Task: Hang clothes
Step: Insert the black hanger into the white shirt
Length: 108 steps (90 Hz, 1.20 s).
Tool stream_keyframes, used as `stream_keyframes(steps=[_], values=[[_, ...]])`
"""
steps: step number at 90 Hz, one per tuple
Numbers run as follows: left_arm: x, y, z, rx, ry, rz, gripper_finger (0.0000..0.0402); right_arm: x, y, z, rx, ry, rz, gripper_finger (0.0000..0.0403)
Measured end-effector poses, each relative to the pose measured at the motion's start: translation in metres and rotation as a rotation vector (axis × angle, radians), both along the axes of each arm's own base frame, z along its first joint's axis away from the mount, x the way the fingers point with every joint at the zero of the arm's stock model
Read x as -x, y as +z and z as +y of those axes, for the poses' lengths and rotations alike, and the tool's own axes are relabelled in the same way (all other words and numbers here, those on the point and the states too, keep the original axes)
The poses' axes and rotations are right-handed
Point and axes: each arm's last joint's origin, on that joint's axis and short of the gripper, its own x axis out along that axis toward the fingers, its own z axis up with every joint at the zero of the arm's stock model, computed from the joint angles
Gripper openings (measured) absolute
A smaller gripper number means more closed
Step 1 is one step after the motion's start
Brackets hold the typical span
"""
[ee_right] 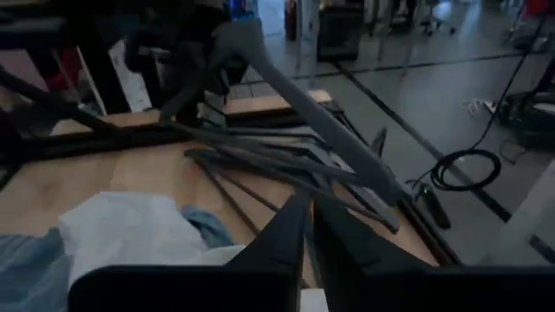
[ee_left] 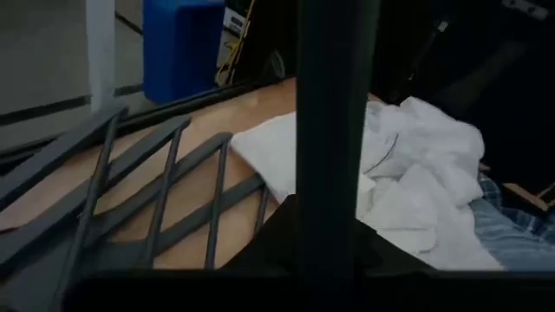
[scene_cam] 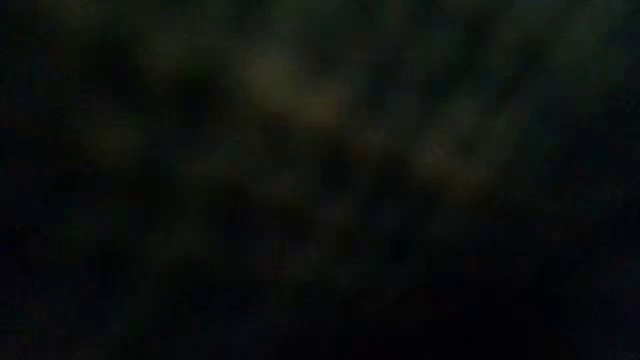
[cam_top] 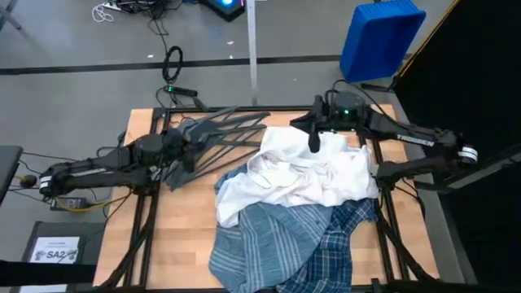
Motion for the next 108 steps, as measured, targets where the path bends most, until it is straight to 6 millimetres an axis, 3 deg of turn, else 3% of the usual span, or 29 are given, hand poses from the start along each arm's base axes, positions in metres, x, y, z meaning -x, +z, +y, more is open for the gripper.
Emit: stream_keyframes(steps=[42,86,108], values=[[-0.036,-0.005,0.002,-0.11,-0.08,0.026,0.0007,0.0,-0.002,0.0,-0.004,-0.01,-0.001,0.0004],[-0.055,-0.021,0.005,-0.106,-0.117,0.111,0.0007,-0.026,-0.02,-0.009,-0.036,-0.004,0.019,0.0017],[-0.063,-0.017,0.003,-0.144,-0.151,0.056,0.0007,-0.027,-0.017,-0.008,-0.051,0.019,-0.019,0.0012]])
